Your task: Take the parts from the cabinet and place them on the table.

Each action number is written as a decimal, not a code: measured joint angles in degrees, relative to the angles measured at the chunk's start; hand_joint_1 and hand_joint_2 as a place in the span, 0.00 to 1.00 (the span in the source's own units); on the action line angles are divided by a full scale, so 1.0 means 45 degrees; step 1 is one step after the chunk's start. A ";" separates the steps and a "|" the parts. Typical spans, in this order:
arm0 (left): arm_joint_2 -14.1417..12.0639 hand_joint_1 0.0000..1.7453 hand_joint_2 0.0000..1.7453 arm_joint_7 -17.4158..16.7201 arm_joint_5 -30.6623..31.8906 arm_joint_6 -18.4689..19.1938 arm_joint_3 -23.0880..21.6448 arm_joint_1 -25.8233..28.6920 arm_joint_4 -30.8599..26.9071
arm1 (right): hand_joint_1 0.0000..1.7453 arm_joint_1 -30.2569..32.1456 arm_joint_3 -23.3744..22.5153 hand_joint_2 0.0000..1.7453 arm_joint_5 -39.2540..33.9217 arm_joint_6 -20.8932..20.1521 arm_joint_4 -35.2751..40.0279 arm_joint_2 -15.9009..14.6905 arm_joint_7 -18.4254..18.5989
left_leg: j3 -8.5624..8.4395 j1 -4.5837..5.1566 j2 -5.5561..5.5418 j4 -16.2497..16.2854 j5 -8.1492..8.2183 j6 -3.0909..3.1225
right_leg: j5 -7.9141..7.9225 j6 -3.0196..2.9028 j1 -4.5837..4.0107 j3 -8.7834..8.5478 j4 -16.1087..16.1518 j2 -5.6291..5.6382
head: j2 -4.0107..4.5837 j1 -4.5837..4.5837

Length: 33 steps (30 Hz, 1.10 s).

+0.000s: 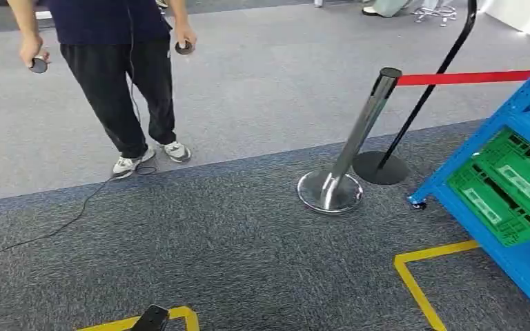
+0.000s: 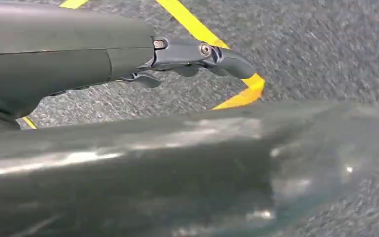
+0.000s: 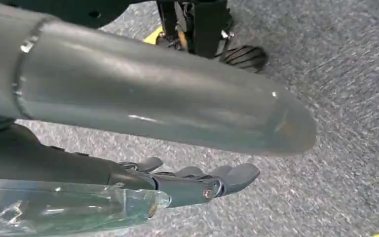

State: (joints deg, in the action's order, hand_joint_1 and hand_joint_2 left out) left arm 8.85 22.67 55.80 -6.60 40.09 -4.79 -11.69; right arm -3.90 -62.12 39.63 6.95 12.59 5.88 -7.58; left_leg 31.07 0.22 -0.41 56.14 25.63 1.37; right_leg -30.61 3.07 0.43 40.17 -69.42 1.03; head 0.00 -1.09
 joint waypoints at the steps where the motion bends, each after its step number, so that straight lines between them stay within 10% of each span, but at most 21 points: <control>1: -0.0009 0.00 0.00 0.0000 0.0000 -0.0010 0.0000 0.0019 0.0000 | 0.00 -0.0015 0.0000 0.00 0.0000 0.0000 0.0000 0.0005 -0.0015 | 0.0012 0.0015 0.0161 0.0005 0.0008 0.0012 | -0.0416 0.0031 0.0005 0.0454 -0.1003 -0.0090 | 0.0000 0.0005; 2: -0.0024 0.00 1.00 0.0000 0.0000 -0.0010 0.0005 0.0023 0.0000 | 0.00 0.0001 0.0000 0.00 0.0000 0.0000 -0.0005 0.0005 -0.0019 | 0.0013 0.0020 0.0286 0.0006 0.0013 0.0018 | -0.0539 0.0057 0.0011 0.0678 -0.1546 -0.0134 | 0.0000 -0.0010; 5: -0.0029 0.00 1.00 0.0000 0.0000 0.0009 0.0005 0.0003 0.0000 | 0.00 0.0031 -0.0005 0.00 0.0005 0.0000 0.0000 0.0005 -0.0034 | -0.0035 0.0013 0.0619 0.0011 0.0050 -0.0014 | 0.0562 0.0070 0.0025 -0.0439 0.0345 -0.0291 | 0.0000 0.0000; 7: -0.0049 0.00 1.00 0.0000 0.0000 0.0049 0.0005 -0.0005 0.0000 | 0.00 -0.0031 0.0000 0.00 0.0015 0.0000 -0.0005 0.0024 -0.0039 | -0.0097 0.0080 0.0794 0.0046 0.0127 -0.0129 | 0.0929 0.0080 -0.0024 -0.1490 0.2268 -0.1101 | 0.0000 -0.0029; 11: -0.0063 0.00 1.00 0.0005 0.0005 0.0078 0.0000 -0.0066 0.0000 | 0.00 -0.0005 0.0000 0.00 0.0078 0.0005 -0.0015 0.0029 -0.0015 | -0.0125 0.0139 0.1105 0.0097 0.0166 -0.0322 | 0.1022 -0.0344 -0.0070 -0.1505 0.2266 -0.0570 | 0.0000 -0.0005; 13: -0.0063 0.00 1.00 0.0005 0.0000 0.0078 0.0000 -0.0082 0.0000 | 0.00 -0.0011 0.0000 0.00 0.0107 0.0014 -0.0015 0.0044 0.0019 | -0.0010 0.0083 0.0630 0.0449 0.0531 -0.0532 | 0.1102 -0.0523 0.0025 -0.1517 0.2331 -0.0384 | 0.0000 0.0029; 17: -0.0058 0.00 1.00 0.0004 -0.0097 0.0073 0.0005 -0.0023 0.0000 | 0.00 -0.0044 0.0000 0.00 0.0121 0.0024 -0.0015 0.0044 0.0049 | 0.1800 0.0011 0.0217 0.4164 0.2192 -0.0607 | 0.1136 -0.0677 0.0014 -0.1421 0.2329 0.0091 | 0.0000 0.0034; 19: -0.0058 0.00 1.00 0.0000 -0.0097 0.0068 0.0010 -0.0024 0.0000 | 0.00 0.0008 0.0000 0.00 0.0141 0.0024 -0.0015 0.0044 0.0068 | 0.1699 0.0006 0.0205 0.3778 0.1589 -0.0569 | 0.1161 -0.0656 0.0018 -0.1422 0.2327 0.0342 | 0.0000 0.0034; 21: -0.0063 0.00 1.00 0.0005 -0.0097 0.0058 0.0010 -0.0034 0.0000 | 0.00 -0.0009 0.0000 0.00 0.0170 0.0024 -0.0015 0.0053 0.0073 | 0.0751 -0.0017 0.0033 0.1800 0.0451 -0.0496 | 0.1202 -0.0593 0.0043 -0.1426 0.2328 0.0621 | 0.0000 0.0034; 22: -0.0073 0.00 1.00 0.0005 -0.0097 0.0048 0.0010 -0.0037 0.0000 | 0.00 -0.0022 0.0000 0.00 0.0180 0.0024 -0.0015 0.0058 0.0073 | 0.0196 -0.0052 -0.0429 0.0691 0.0060 -0.0467 | 0.1227 -0.0544 0.0065 -0.1412 0.2328 0.0741 | 0.0000 0.0038; 23: -0.0073 0.00 1.00 0.0005 -0.0097 0.0048 0.0010 -0.0041 0.0000 | 0.00 -0.0044 0.0000 0.00 0.0180 0.0024 -0.0015 0.0058 0.0073 | -0.0019 -0.0093 -0.0744 0.0121 0.0183 -0.0464 | 0.1203 -0.0455 -0.0023 -0.1325 0.2224 0.0871 | 0.0000 0.0053; 27: -0.0073 0.00 1.00 0.0005 -0.0121 0.0039 0.0029 -0.0055 0.0000 | 0.00 0.0078 0.0000 0.00 0.0185 0.0024 -0.0015 0.0053 0.0063 | 0.0034 -0.0047 -0.0380 0.0046 0.0025 -0.0187 | 0.1390 -0.0087 0.0085 -0.1112 0.2456 0.1212 | 0.0000 0.0053; 30: -0.0073 0.00 1.00 0.0005 -0.0131 0.0034 0.0049 -0.0037 0.0000 | 0.00 0.0007 0.0000 0.00 0.0219 0.0044 -0.0019 0.0068 0.0078 | 0.0026 -0.0041 0.0002 -0.0009 -0.0005 -0.0008 | 0.0245 -0.0022 0.0028 -0.0301 0.0584 0.0056 | 0.0000 -0.0034; 33: -0.0078 0.00 1.00 0.0005 -0.0126 0.0034 0.0068 0.0007 0.0000 | 0.00 0.0019 0.0000 0.00 0.0214 0.0044 -0.0019 0.0068 0.0083 | 0.0027 0.0002 0.0404 0.0002 0.0014 0.0019 | -0.0494 0.0051 0.0032 0.0642 -0.1594 -0.0134 | 0.0000 -0.0024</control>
State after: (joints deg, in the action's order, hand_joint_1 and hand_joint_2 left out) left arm 8.50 22.69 55.23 -6.45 40.39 -4.76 -11.69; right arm -3.81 -62.12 40.59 7.15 12.50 6.19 -7.21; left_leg 31.19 0.23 1.41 56.15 25.70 1.46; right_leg -32.83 3.30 0.58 43.06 -76.59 0.43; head 0.00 -1.20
